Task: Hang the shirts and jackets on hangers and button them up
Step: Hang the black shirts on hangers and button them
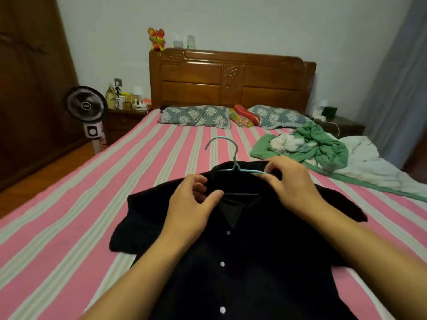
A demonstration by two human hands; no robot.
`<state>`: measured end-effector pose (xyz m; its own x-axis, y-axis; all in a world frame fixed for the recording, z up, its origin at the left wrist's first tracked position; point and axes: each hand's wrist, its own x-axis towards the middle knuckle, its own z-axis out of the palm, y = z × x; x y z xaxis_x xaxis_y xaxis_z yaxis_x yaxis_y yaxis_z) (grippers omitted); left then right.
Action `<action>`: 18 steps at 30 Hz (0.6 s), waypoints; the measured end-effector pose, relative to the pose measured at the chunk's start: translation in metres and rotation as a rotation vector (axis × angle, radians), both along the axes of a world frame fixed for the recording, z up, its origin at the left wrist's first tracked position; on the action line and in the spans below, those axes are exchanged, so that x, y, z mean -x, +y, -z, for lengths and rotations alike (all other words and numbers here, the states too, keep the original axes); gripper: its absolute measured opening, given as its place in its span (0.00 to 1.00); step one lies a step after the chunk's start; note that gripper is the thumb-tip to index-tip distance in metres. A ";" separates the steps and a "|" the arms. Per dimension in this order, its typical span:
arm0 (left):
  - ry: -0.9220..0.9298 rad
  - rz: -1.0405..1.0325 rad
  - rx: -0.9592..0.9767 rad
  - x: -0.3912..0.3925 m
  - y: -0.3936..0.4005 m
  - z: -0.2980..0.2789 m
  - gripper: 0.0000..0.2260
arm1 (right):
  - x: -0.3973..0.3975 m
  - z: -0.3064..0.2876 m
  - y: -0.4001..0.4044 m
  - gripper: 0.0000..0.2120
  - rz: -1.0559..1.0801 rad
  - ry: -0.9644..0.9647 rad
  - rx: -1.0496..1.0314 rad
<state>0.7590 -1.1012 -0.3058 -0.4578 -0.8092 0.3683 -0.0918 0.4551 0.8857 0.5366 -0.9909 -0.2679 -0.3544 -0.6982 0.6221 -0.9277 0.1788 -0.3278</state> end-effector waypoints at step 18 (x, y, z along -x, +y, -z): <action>0.079 0.469 -1.137 -0.156 0.209 0.058 0.16 | -0.147 0.141 0.274 0.05 -0.108 0.204 0.033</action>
<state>0.9149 -0.8922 -0.3641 -0.7990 -0.4507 -0.3982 -0.0556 -0.6039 0.7951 0.6839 -0.7166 -0.4092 -0.1432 -0.7032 0.6965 -0.9885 0.0671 -0.1355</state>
